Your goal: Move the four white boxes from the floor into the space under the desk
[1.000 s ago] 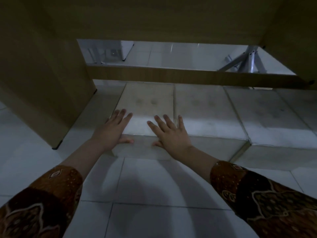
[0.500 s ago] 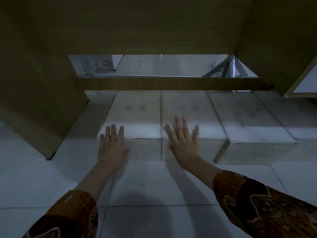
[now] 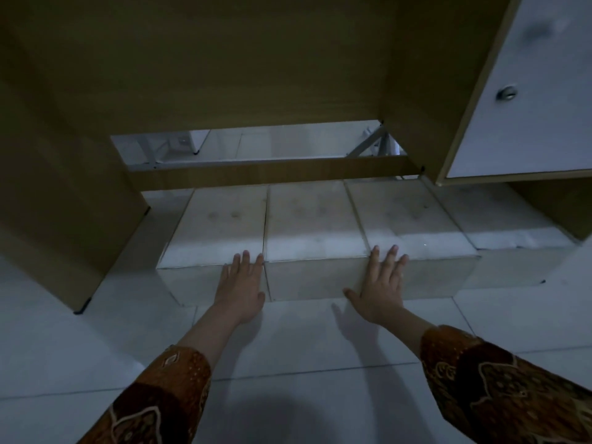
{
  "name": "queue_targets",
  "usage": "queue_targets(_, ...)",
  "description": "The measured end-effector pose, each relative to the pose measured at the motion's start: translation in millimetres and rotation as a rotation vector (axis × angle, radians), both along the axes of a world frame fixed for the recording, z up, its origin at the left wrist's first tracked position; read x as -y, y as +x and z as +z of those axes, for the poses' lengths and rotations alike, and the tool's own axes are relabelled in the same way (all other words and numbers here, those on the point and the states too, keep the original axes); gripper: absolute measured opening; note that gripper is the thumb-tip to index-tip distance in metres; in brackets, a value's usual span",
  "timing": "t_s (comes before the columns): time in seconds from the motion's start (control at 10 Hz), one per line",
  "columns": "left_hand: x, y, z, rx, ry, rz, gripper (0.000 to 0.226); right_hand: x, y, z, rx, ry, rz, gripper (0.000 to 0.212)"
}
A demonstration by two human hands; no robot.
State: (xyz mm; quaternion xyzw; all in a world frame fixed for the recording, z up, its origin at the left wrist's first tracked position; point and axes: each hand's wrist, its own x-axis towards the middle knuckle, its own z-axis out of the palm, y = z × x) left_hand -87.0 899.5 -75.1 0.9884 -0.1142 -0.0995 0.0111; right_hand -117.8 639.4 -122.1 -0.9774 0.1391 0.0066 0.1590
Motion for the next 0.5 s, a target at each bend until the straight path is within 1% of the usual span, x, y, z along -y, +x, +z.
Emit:
queue_targets(0.2, 9.1, -15.2, 9.0, -0.048, 0.030, 0.021, 0.077, 10.2, 8.4, 16.5, -0.162, 0.044, 0.078, 0.113)
queue_targets(0.3, 16.8, -23.3, 24.0, -0.016, 0.018, -0.024, 0.074, 9.1, 8.1, 38.5, -0.257, 0.030, 0.091, 0.107)
queue_targets(0.4, 26.2, -25.6, 53.8, 0.074, 0.037, -0.066, 0.069, 11.6, 4.3, 63.8, -0.247, -0.067, 0.267, 0.098)
queue_targets(0.5, 37.8, -29.5, 103.4, 0.167, -0.015, -0.083, 0.065, 1.1, -2.0, 121.2, -0.142, -0.102, 0.441, 0.089)
